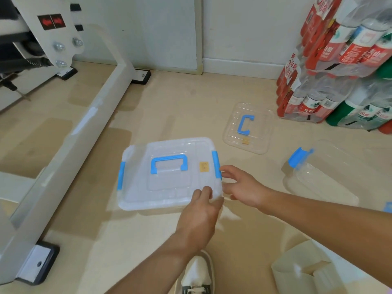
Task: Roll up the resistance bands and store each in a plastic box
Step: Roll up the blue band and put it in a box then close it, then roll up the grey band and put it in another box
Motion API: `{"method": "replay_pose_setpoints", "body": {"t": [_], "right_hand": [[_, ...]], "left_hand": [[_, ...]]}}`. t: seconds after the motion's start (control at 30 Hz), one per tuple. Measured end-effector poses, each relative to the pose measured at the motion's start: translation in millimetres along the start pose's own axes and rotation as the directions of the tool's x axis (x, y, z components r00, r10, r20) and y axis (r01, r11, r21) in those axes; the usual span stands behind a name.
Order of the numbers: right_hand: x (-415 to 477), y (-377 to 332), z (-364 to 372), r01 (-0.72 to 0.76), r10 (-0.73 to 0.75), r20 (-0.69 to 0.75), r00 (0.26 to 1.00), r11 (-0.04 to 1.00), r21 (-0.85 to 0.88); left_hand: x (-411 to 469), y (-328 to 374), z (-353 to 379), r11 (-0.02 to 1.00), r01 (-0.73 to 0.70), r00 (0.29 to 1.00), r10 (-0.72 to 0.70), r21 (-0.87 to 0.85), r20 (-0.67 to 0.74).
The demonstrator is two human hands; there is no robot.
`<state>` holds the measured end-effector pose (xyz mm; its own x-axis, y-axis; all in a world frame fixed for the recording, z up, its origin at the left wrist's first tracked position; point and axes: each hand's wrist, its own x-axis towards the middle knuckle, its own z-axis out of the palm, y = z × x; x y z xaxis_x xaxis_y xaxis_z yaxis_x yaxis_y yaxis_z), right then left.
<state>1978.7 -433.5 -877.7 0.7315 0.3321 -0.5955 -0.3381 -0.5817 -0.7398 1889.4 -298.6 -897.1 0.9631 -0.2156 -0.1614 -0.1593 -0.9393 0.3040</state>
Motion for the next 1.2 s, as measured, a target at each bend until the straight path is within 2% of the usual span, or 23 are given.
{"method": "replay_pose_setpoints", "body": {"t": [0.07,0.13,0.2,0.3,0.47,0.6,0.73,0.8,0.87,1.0,1.13,1.2], "right_hand": [[-5.8,-7.0,-1.8,0.008,-0.007,0.055,0.998,1.000,-0.016],[-16.2,-13.8,-5.3,0.025,-0.016,0.082,0.996,0.995,-0.101],[-31.4,-19.7,-15.5,0.062,-0.041,0.083,0.996,0.963,-0.264],[-60.6,-29.0,-47.0,0.062,-0.054,0.031,0.998,0.858,-0.509],[-129.9,-48.1,-105.7,-0.102,0.019,-0.141,0.990,0.788,-0.608],[-210.2,-46.2,-128.4,-0.245,0.071,-0.299,0.952,0.761,-0.601],[-257.5,-23.9,-135.8,-0.324,0.129,-0.397,0.909,0.819,-0.474],[-258.6,0.2,-134.0,-0.319,0.173,-0.428,0.887,0.900,-0.296],[-253.5,31.2,-125.6,-0.308,0.235,-0.441,0.866,0.946,-0.100],[-235.9,103.7,-92.0,-0.314,0.382,-0.430,0.818,0.923,0.222],[-217.8,180.2,-56.7,-0.349,0.509,-0.365,0.780,0.838,0.420],[-211.1,213.3,-43.8,-0.377,0.582,-0.298,0.756,0.760,0.529]], "left_hand": [[9.8,0.5,-7.1,0.998,0.061,0.998,-0.062,0.034,0.033],[16.1,1.9,-16.2,0.992,0.120,0.988,-0.124,0.047,0.091],[22.3,1.2,-23.8,0.989,0.128,0.981,-0.137,0.072,0.136],[30.6,1.3,-44.7,0.992,0.117,0.961,-0.125,0.046,0.246],[51.5,37.7,-126.9,0.988,0.026,0.959,0.018,-0.153,0.284],[47.2,108.6,-208.8,0.969,-0.239,0.937,0.249,-0.068,0.244],[21.4,178.2,-250.9,0.884,-0.465,0.869,0.447,0.039,0.213],[12.9,206.9,-246.8,0.834,-0.536,0.837,0.505,0.129,0.212],[8.9,232.1,-223.2,0.782,-0.585,0.805,0.528,0.215,0.271],[6.0,250.6,-119.3,0.742,-0.609,0.759,0.441,0.281,0.479],[-11.5,231.6,13.0,0.840,-0.508,0.700,0.276,0.189,0.658],[-27.6,217.7,62.0,0.873,-0.458,0.673,0.217,0.169,0.707]]}}
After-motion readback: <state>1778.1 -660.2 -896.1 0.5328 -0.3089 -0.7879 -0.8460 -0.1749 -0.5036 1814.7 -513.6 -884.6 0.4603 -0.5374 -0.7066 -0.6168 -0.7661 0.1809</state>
